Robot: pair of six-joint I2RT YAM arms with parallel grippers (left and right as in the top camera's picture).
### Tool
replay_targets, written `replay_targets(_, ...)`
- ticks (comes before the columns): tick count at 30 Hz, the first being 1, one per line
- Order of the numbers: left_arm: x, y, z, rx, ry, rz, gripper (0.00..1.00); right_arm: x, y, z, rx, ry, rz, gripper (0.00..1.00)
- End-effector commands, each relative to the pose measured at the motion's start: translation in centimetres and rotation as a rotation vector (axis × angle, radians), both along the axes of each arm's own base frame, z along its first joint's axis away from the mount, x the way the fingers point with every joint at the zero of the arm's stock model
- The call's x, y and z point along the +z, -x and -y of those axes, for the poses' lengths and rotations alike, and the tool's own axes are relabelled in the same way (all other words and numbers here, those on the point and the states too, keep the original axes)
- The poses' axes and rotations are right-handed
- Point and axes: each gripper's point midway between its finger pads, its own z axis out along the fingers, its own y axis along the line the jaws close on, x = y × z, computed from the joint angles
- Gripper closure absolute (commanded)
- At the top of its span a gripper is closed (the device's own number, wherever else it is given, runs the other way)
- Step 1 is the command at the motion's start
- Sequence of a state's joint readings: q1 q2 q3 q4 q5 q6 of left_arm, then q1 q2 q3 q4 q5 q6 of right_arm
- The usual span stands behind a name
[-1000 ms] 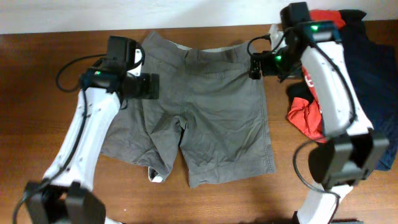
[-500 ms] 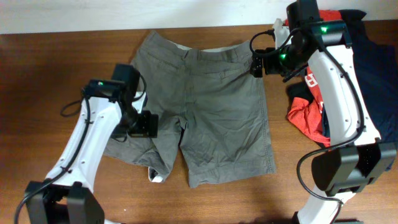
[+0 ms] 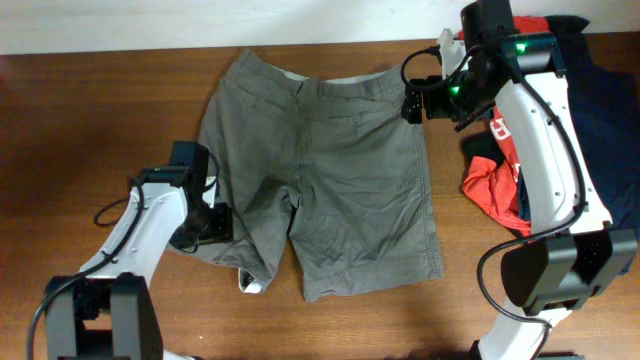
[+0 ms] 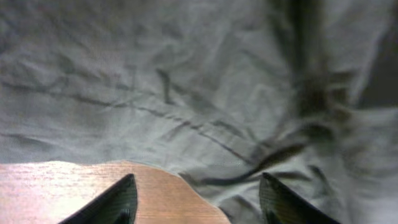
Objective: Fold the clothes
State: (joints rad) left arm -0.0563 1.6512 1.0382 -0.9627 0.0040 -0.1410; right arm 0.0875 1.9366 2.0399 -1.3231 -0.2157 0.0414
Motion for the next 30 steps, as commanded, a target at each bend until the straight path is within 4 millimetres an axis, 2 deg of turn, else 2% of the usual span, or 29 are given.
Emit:
replay_targets(1,-1.2,0.1,-1.0,0.006,-0.052,0.014,0.53,0.2,-0.1,0.0,0.011,-0.005,0.010,0.01)
replay_targets(4,-2.0,-0.1,-1.0,0.006,-0.051,0.037,0.60,0.2,-0.1,-0.1,0.012,-0.006,0.009,0.01)
replay_targets(7,-2.7,0.1,-1.3,0.009,-0.060,0.042,0.62,0.1,0.0,0.0,0.012,-0.005,0.000,0.00)
replay_targets(12,-3.3,1.1,-4.5,0.137,-0.167,0.026,0.62,-0.7,0.5,0.0,0.012,-0.004,-0.028,0.00)
replay_targets(18,-3.8,1.8,-8.4,0.290,-0.167,0.010,0.62,-1.1,0.9,-0.5,0.024,-0.019,-0.046,0.02)
replay_targets(21,-4.2,1.6,-10.0,0.351,-0.166,0.025,0.67,-1.0,1.1,-1.7,0.051,-0.044,-0.048,0.04)
replay_targets(24,-4.2,0.8,-10.4,0.377,-0.141,0.061,0.67,-0.8,1.8,-3.8,0.131,-0.082,-0.054,0.07)
replay_targets(30,-4.1,-0.9,-10.1,0.380,-0.102,0.129,0.67,-1.2,6.0,-8.3,0.285,-0.094,-0.161,0.07)
